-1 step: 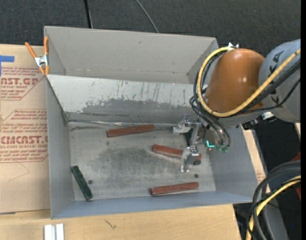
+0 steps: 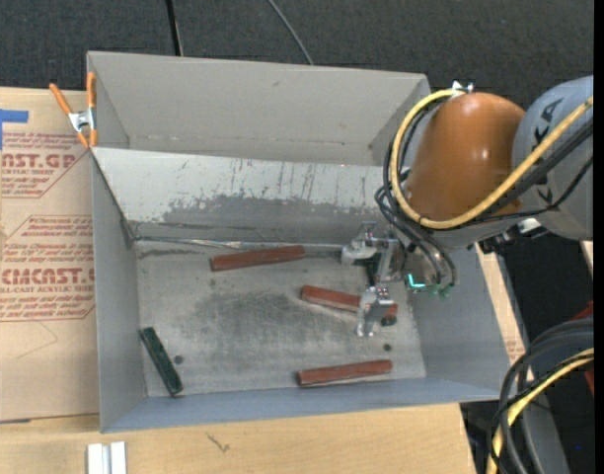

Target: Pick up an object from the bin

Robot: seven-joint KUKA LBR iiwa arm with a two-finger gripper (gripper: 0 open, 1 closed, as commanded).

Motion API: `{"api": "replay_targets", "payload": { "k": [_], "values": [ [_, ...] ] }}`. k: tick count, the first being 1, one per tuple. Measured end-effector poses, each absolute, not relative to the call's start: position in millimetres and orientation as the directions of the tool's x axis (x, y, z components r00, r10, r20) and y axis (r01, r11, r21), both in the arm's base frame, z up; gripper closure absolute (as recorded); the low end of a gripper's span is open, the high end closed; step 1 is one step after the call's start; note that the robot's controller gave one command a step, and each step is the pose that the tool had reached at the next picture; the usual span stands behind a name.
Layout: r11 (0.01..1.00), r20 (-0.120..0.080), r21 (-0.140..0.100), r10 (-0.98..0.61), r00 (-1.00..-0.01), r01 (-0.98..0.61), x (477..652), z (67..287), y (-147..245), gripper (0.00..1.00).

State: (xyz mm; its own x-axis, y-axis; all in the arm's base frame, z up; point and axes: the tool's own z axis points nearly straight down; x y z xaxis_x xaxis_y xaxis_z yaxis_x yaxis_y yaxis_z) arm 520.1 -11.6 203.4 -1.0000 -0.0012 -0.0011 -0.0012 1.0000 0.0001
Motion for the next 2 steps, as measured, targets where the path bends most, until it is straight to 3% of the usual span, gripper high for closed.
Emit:
{"api": "replay_targets", "payload": {
  "k": [1, 2],
  "values": [
    [1.0, -0.002, 0.0, -0.001, -1.0, -0.001, 520.7, 203, -12, 0.0],
    [0.997, -0.006, 0.001, 0.079, -0.997, 0.079, 513.8, 138, -8, 0.0]
  ]
}}
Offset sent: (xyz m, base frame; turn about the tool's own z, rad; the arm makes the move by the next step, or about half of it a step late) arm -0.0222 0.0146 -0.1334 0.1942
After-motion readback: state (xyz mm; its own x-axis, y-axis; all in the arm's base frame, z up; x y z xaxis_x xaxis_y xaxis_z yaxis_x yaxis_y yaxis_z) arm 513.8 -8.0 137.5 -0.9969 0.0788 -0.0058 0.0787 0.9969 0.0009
